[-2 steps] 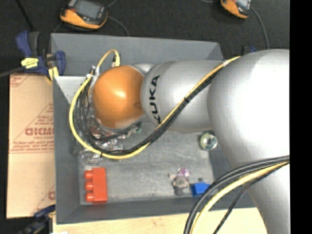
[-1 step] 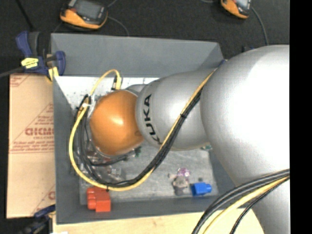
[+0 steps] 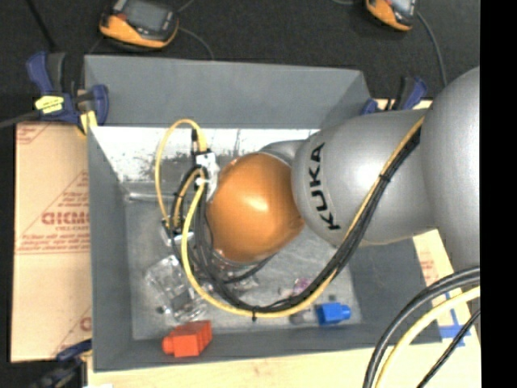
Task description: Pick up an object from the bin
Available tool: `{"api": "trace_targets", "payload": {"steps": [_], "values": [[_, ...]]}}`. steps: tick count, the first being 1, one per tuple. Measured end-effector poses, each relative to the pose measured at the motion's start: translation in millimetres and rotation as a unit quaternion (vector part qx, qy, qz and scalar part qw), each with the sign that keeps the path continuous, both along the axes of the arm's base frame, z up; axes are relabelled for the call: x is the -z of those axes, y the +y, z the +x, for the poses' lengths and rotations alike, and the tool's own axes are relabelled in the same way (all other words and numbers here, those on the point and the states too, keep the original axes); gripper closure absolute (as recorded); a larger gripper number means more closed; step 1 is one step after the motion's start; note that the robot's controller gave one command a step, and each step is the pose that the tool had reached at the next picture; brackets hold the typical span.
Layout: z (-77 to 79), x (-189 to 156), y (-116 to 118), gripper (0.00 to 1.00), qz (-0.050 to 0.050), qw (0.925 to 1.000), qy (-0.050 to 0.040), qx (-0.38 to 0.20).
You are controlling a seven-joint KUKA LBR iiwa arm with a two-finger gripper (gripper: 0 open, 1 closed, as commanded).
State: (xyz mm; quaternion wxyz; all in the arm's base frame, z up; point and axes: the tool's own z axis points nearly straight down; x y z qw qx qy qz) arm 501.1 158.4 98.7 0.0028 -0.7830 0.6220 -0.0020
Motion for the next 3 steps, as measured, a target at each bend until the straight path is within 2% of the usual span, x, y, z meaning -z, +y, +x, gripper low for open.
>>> {"api": "trace_targets", "payload": {"steps": [1,2,3], "values": [[27.9,19.7,-19.1,0.00,0.008,0.9719,-0.0048,-0.235],[27.6,19.1,-18.2,1.00,0.008,0.9723,-0.0036,-0.234],[10.0,-96.6,29.6,1.00,0.000,0.9677,0.0003,-0.252]]}}
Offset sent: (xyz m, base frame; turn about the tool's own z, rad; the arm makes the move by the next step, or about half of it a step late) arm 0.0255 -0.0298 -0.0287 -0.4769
